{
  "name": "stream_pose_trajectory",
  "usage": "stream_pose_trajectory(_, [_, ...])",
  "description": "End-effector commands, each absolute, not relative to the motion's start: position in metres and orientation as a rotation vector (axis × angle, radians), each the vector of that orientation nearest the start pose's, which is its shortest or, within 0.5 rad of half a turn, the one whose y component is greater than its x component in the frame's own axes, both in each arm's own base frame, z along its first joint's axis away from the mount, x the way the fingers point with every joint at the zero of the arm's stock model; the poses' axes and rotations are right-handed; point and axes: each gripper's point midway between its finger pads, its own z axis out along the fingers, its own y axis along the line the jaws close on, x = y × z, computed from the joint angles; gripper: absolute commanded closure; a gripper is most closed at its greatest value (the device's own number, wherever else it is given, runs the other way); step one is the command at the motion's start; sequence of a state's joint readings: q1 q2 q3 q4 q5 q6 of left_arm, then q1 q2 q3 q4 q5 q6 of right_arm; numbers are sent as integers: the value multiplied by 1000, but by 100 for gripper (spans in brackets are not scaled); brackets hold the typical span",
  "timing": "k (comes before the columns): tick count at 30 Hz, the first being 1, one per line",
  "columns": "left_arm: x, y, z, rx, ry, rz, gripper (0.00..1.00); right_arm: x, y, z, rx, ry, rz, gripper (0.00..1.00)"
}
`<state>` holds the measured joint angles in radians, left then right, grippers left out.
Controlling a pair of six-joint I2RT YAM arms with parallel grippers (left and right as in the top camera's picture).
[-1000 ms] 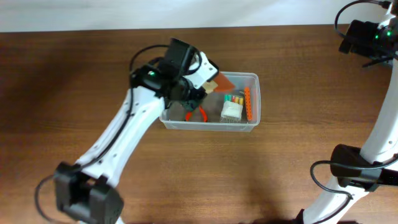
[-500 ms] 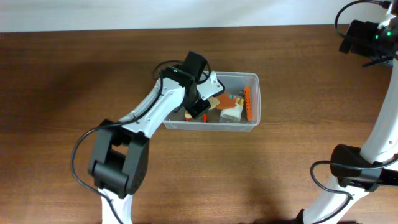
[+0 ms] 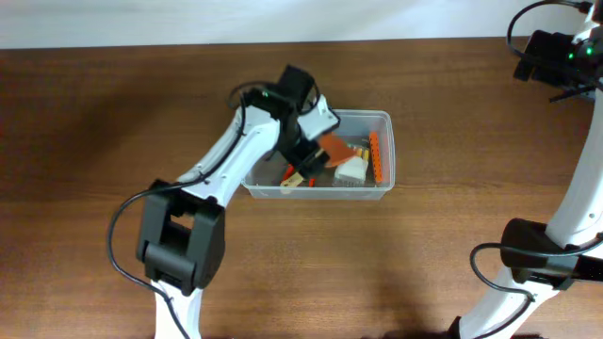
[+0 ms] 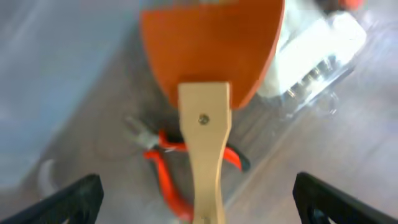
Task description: Pack container
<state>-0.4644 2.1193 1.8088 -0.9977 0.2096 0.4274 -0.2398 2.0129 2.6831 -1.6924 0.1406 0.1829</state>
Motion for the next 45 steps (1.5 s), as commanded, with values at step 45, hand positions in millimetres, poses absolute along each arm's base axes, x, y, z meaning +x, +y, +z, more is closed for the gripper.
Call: stream_pose_trajectory(45, [364,35,357,-413,2536,125,1,395,-123,344,599,2521,-202,1])
